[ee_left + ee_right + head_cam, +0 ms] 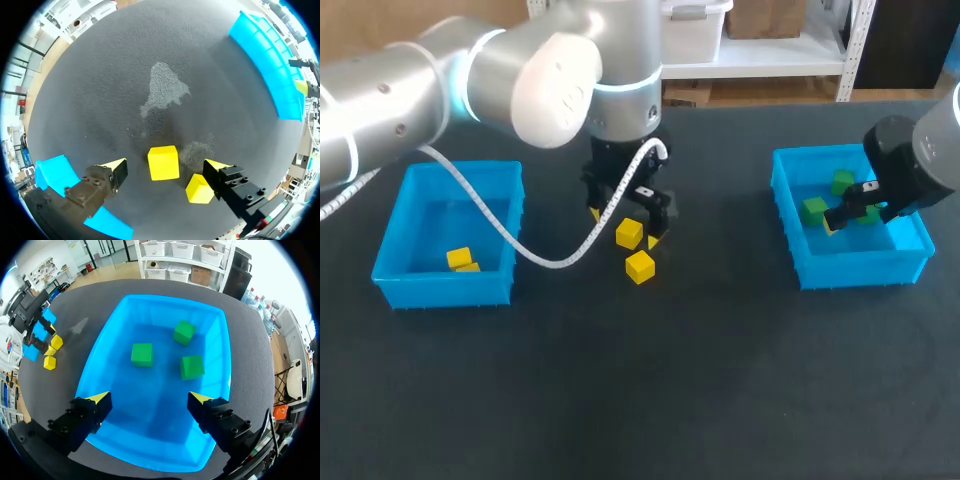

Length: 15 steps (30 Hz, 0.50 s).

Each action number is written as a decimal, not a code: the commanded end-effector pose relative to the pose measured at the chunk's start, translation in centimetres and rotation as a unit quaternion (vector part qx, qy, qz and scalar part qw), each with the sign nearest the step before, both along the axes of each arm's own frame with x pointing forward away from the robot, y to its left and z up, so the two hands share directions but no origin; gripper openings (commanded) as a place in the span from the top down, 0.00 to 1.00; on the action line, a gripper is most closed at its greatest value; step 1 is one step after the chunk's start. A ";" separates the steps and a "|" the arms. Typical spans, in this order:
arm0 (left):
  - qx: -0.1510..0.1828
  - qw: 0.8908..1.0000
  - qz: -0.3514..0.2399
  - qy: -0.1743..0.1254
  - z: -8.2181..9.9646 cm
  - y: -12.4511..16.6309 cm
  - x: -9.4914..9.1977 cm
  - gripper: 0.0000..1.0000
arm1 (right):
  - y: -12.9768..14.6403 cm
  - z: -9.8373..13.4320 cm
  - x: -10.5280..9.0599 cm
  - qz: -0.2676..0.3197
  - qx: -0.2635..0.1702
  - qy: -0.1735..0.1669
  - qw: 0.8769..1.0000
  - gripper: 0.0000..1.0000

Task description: Put the green cubes in the right bin and the yellow cubes in the left bin.

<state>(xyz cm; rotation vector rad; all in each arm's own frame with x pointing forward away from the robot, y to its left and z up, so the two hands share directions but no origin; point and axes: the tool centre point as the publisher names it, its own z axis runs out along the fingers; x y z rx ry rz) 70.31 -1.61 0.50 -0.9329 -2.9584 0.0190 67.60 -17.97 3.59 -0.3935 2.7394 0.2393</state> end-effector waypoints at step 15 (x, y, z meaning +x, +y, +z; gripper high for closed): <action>0.009 0.999 0.018 -0.038 -1.2 0.0 0.4 1.00 | 0.0 0.0 -0.2 -0.001 -0.001 -0.002 1.000 0.00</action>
